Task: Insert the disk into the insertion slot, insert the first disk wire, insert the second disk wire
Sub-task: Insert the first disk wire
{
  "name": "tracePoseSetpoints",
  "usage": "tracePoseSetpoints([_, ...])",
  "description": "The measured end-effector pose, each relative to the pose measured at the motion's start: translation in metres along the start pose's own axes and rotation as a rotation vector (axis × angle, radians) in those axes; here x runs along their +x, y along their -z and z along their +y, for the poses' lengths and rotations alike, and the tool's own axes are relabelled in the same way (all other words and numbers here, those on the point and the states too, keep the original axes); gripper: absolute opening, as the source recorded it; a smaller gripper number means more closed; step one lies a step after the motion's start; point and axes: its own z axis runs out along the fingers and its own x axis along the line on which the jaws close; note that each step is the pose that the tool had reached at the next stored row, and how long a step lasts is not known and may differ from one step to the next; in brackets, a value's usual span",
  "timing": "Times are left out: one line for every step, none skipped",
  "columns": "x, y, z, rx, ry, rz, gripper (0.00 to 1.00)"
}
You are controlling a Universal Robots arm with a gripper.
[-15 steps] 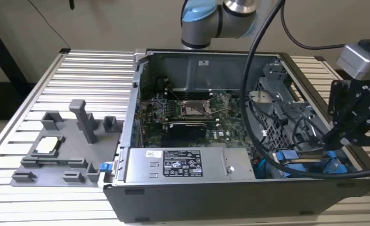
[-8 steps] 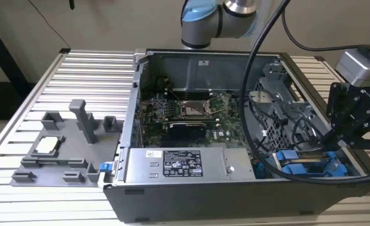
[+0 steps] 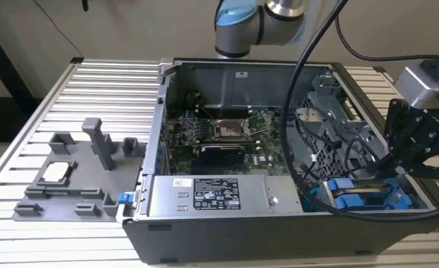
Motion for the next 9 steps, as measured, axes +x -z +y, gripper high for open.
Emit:
tracePoseSetpoints([0.0001, -0.0011, 0.0000, 0.0002, -0.001, -0.0040, 0.19])
tracePoseSetpoints([0.0002, -0.0023, -0.0001, 0.0003, -0.001, -0.0059, 0.19])
tracePoseSetpoints([0.0003, -0.0038, -0.0002, 0.0003, -0.001, -0.0074, 0.19])
tracePoseSetpoints([0.0004, -0.0053, -0.0002, 0.0004, -0.002, -0.0086, 0.19])
tracePoseSetpoints([0.0006, -0.0070, -0.0003, 0.0004, -0.002, -0.0094, 0.19])
tracePoseSetpoints([0.0006, -0.0086, -0.0004, 0.0004, -0.001, -0.0103, 0.19])
tracePoseSetpoints([0.0007, -0.0100, -0.0004, 0.0005, -0.001, -0.0115, 0.19])
tracePoseSetpoints([0.0008, -0.0111, -0.0005, 0.0005, -0.001, -0.0127, 0.19])
tracePoseSetpoints([0.0009, -0.0119, -0.0006, 0.0006, -0.001, -0.0145, 0.19])
